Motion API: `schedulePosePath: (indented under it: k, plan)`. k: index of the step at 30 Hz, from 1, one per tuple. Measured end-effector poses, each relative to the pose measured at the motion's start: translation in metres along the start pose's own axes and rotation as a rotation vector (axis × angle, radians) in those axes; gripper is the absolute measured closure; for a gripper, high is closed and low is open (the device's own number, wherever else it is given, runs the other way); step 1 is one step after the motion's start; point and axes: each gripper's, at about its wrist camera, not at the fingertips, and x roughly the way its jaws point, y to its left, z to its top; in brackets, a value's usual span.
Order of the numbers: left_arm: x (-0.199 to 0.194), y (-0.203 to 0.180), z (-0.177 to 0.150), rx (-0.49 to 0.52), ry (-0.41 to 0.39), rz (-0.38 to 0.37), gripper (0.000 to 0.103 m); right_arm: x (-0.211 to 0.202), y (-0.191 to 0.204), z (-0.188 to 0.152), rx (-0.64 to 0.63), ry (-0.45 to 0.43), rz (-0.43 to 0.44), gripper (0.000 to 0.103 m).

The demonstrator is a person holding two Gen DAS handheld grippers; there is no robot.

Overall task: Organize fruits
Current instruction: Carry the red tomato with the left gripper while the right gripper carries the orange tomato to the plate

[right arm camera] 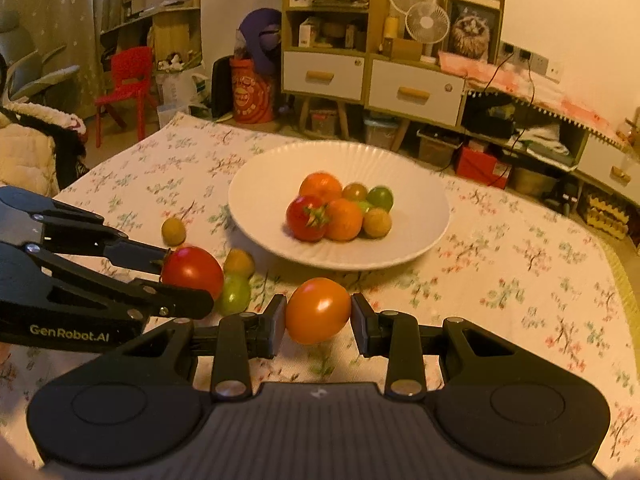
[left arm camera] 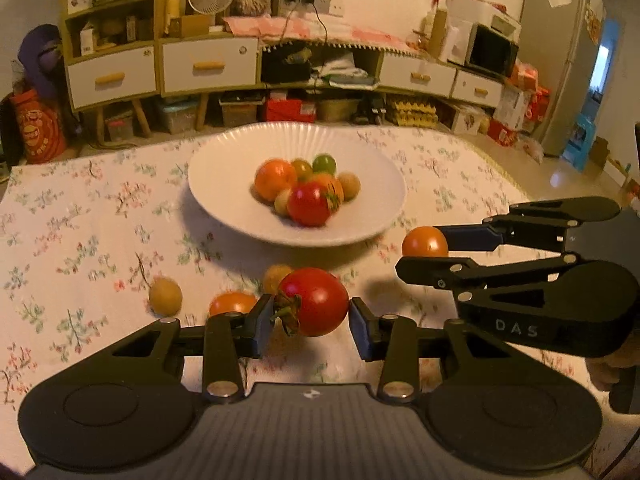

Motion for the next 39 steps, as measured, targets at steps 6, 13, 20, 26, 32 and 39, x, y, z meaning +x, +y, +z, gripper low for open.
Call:
schedulePosePath:
  k: [6,13,20,26,32,39]
  plan:
    - [0.008,0.005,0.019,-0.011,-0.023,0.009,0.061,0.008,-0.011,0.017,-0.001,-0.036,0.007,0.072]
    - [0.030,0.015,0.045,-0.050,-0.024,-0.012,0.061,0.033,-0.035,0.039,0.039,-0.035,0.002,0.072]
    - [0.054,0.016,0.077,-0.046,-0.043,-0.030,0.061,0.057,-0.050,0.049,0.069,-0.033,-0.011,0.072]
    - [0.072,0.019,0.093,-0.056,-0.052,-0.049,0.061,0.066,-0.056,0.048,0.077,-0.031,-0.016,0.072]
    - [0.091,0.022,0.103,-0.062,-0.038,-0.042,0.061,0.071,-0.065,0.049,0.099,-0.034,-0.012,0.071]
    - [0.117,0.035,0.115,-0.139,0.013,-0.040,0.061,0.076,-0.071,0.050,0.129,-0.022,0.024,0.071]
